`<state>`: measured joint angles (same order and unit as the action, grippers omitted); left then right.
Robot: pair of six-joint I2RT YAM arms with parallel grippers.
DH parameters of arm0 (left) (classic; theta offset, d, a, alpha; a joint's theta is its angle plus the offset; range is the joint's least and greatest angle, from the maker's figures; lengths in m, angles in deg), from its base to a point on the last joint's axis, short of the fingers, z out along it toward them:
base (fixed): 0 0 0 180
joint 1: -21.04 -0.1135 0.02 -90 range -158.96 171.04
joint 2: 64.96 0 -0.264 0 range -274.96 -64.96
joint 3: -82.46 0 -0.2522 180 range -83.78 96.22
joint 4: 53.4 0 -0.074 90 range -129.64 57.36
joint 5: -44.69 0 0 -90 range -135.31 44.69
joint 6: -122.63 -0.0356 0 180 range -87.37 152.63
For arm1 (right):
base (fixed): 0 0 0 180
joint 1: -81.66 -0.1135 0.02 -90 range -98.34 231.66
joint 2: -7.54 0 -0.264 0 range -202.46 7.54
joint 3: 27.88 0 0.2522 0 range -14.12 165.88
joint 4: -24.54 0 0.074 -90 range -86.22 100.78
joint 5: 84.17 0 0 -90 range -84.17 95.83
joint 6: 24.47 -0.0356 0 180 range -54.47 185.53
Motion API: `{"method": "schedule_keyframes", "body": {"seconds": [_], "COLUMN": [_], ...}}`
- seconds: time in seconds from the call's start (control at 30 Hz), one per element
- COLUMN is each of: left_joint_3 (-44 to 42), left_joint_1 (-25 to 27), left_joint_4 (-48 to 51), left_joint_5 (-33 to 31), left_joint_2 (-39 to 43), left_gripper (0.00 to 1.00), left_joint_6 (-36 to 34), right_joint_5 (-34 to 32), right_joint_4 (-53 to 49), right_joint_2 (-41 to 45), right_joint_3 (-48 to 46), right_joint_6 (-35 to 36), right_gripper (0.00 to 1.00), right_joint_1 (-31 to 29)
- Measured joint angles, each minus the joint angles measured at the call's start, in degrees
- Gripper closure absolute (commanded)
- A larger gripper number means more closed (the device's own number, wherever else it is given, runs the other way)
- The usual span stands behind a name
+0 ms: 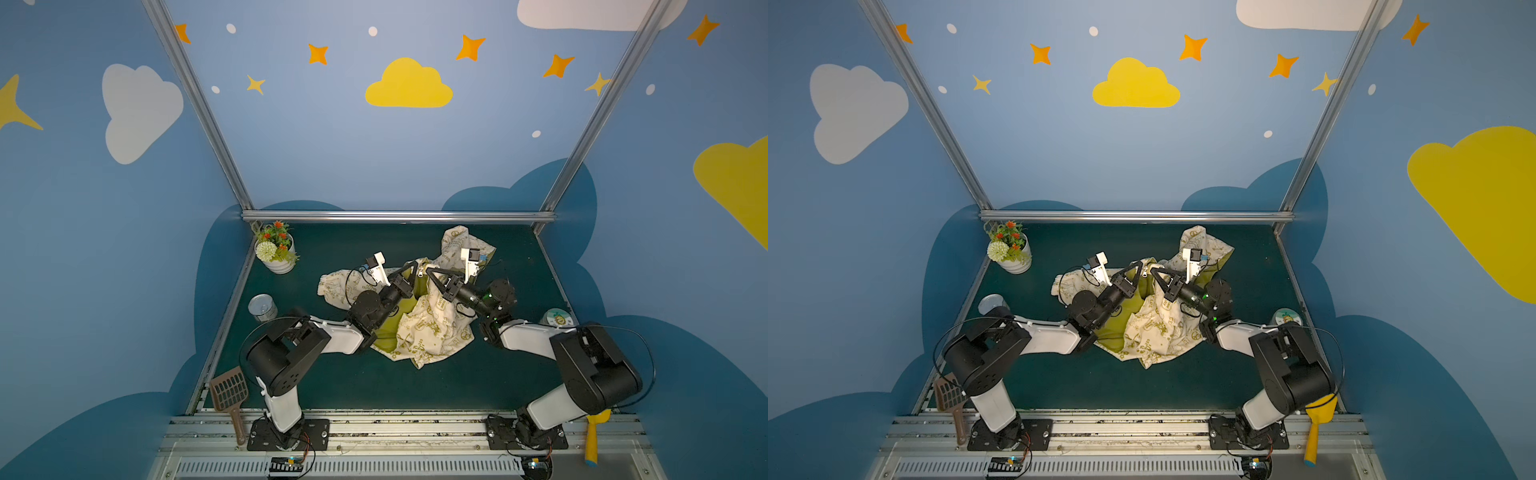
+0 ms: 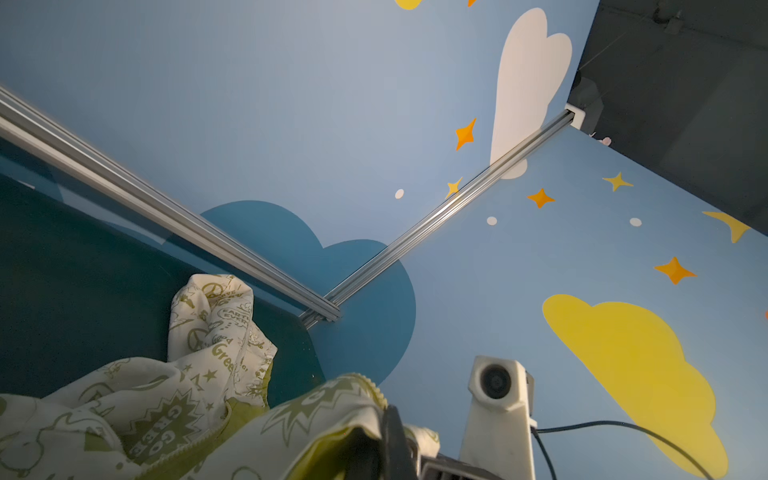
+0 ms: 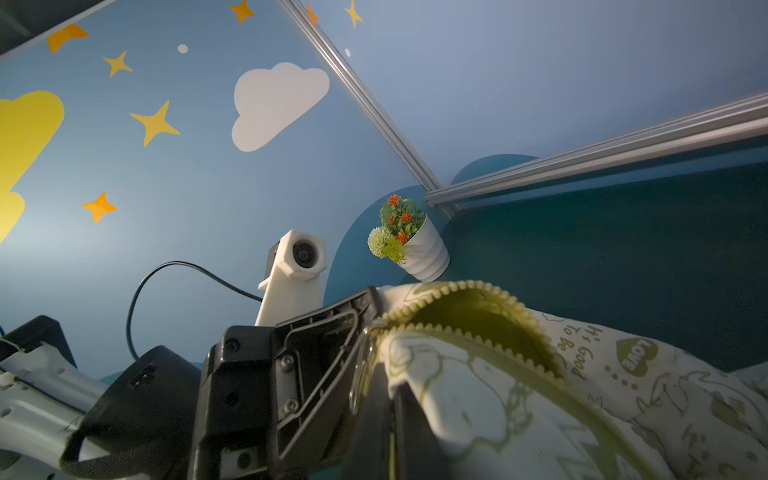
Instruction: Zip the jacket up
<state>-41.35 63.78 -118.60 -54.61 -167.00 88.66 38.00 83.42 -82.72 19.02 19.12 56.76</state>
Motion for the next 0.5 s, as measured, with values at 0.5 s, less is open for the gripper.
{"method": "schedule_keyframes", "body": {"seconds": [0.5], "left_joint_3": [0.6], "left_joint_1": [0.2], "left_joint_4": [-0.5], "left_joint_5": [-0.2], "left_joint_2": [-0.9], "left_gripper": [0.97], "left_joint_6": [3.6], "right_joint_5": [-0.5], "right_joint_4": [5.2], "right_joint_2": [-0.8], "right_joint_3": [-0.3], "right_joint_6": [-3.4], "right_gripper": [0.77], "right_joint_1": [1.2]}}
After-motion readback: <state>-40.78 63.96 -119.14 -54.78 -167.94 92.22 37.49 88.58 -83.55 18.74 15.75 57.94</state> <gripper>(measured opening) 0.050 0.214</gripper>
